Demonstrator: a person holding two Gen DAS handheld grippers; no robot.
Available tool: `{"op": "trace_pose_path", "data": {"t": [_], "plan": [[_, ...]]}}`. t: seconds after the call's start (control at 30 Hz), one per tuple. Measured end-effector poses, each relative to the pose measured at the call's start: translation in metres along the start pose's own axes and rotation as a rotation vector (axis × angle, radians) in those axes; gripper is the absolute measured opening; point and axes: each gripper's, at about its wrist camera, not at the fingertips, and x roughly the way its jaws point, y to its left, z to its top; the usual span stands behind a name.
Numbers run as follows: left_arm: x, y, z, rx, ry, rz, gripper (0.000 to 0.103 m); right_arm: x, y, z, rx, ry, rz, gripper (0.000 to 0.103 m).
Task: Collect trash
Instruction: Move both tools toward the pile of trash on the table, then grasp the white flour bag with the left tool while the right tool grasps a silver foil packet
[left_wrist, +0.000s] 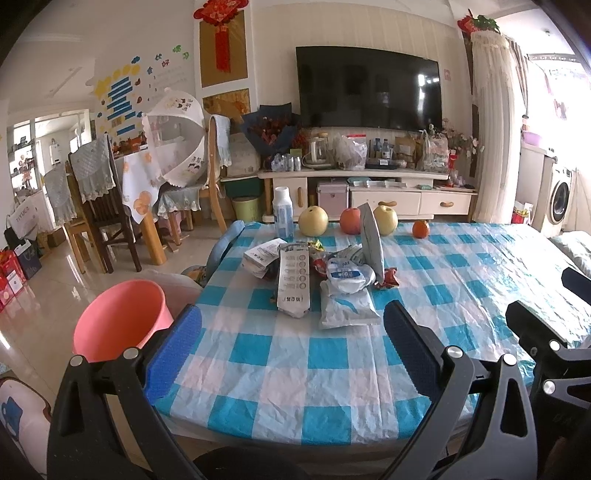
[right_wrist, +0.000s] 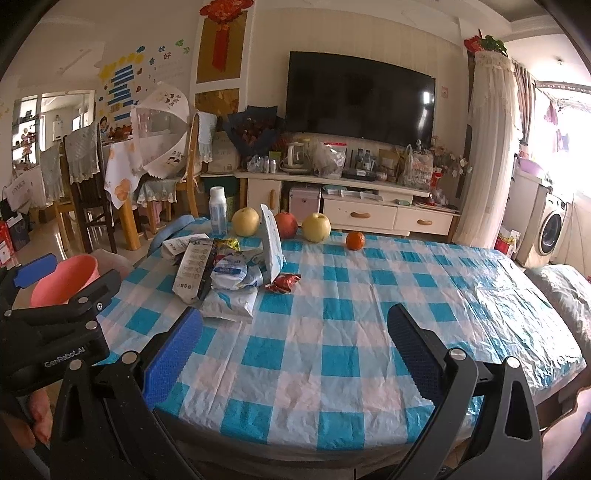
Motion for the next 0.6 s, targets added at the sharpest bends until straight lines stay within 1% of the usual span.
{"op": "trace_pose_path", "data": {"t": [0.17, 0.4, 0.53, 0.6], "plan": [[0.012, -0.002, -0.002, 0.007, 0.024, 0.006, 0.099, 0.016, -0.003, -0.007, 0.001, 0.027, 0.007, 0.098], [0.044, -0.006, -0.009, 0.027, 0.073, -0.005, 0.099, 0.068, -0.032, -0.033, 0.084, 0.13, 0.057, 0.098], [0.069, -0.003, -0.01, 0.011, 0.124, -0.054, 0.099, 0.094, -0.055, -0.04, 0.177, 0.184, 0.116, 0.098], [0.081, -0.007, -0.008, 0.008, 0.148, -0.085, 0.099, 0.108, -0.065, -0.039, 0.229, 0.196, 0.168, 0.098]]}}
